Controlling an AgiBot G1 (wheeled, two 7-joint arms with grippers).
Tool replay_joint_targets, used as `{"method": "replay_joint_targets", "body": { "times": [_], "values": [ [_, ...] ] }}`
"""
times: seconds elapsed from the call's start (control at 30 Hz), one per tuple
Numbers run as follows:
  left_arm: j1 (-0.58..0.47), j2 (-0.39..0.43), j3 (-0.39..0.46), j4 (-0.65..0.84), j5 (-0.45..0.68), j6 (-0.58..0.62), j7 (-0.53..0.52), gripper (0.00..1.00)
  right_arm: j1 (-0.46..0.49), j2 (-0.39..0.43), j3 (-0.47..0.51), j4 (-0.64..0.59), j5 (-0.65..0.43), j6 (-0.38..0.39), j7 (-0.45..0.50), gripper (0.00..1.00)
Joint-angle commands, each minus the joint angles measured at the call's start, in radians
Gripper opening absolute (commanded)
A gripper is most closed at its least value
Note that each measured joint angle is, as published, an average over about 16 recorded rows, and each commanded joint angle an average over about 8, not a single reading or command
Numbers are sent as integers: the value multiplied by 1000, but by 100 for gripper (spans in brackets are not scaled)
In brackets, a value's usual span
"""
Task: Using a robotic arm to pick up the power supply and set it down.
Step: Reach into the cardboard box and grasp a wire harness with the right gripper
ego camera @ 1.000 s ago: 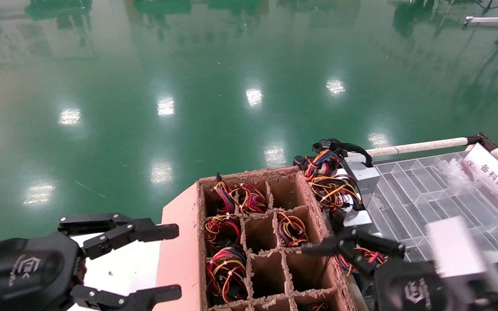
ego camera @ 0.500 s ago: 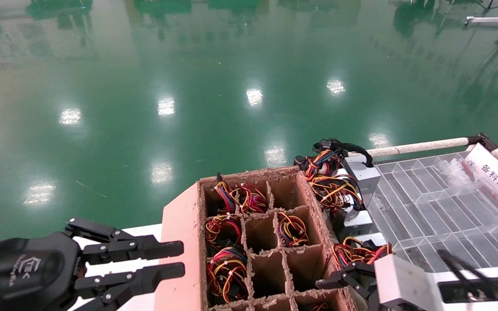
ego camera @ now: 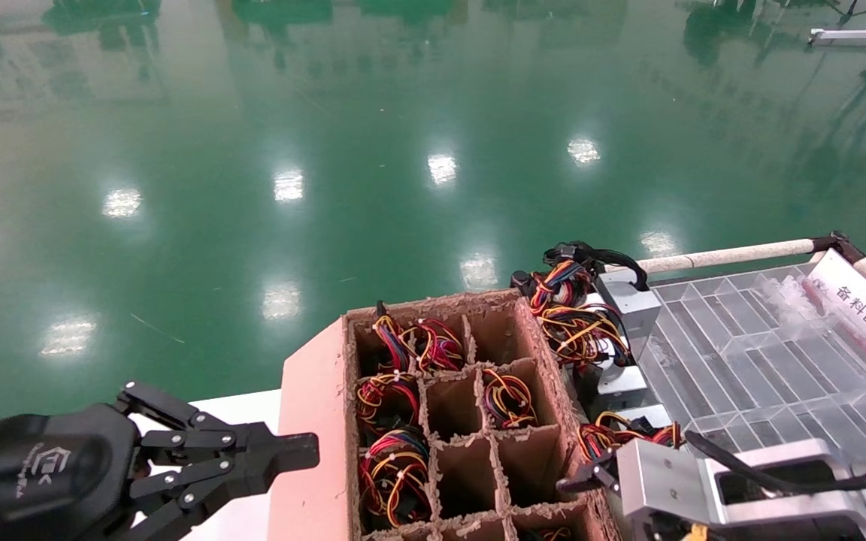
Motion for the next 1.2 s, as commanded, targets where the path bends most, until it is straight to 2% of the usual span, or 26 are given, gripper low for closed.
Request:
{"method": "replay_joint_targets", "body": {
  "times": [0.03,0.1,0.23,0.3,0.37,0.43,0.6,0.7,0.83,1.2],
  "values": [
    [0,0,0,0,0,0,0,16,11,-5,-6,-3,-16,0,-1,100],
    [0,0,0,0,0,0,0,34,17,-8,-13,-5,-25,-3,-2,100],
    [0,0,0,0,0,0,0,76,27,-15,-24,-9,-37,-8,-5,100],
    [0,0,0,0,0,0,0,91,32,-17,-30,-10,-42,-11,-7,99],
    [0,0,0,0,0,0,0,98,37,-20,-37,-13,-48,-14,-8,91],
    [0,0,0,0,0,0,0,100,43,-22,-44,-15,-54,-17,-10,76],
    [0,0,0,0,0,0,0,100,59,-28,-62,-22,-66,-21,-14,22],
    [0,0,0,0,0,0,0,100,69,-30,-71,-25,-72,-21,-17,5],
    [0,0,0,0,0,0,0,100,78,-28,-79,-27,-74,-19,-16,0],
    [0,0,0,0,0,0,0,100,96,-34,-117,-28,-88,-29,-6,0]
  ]
}}
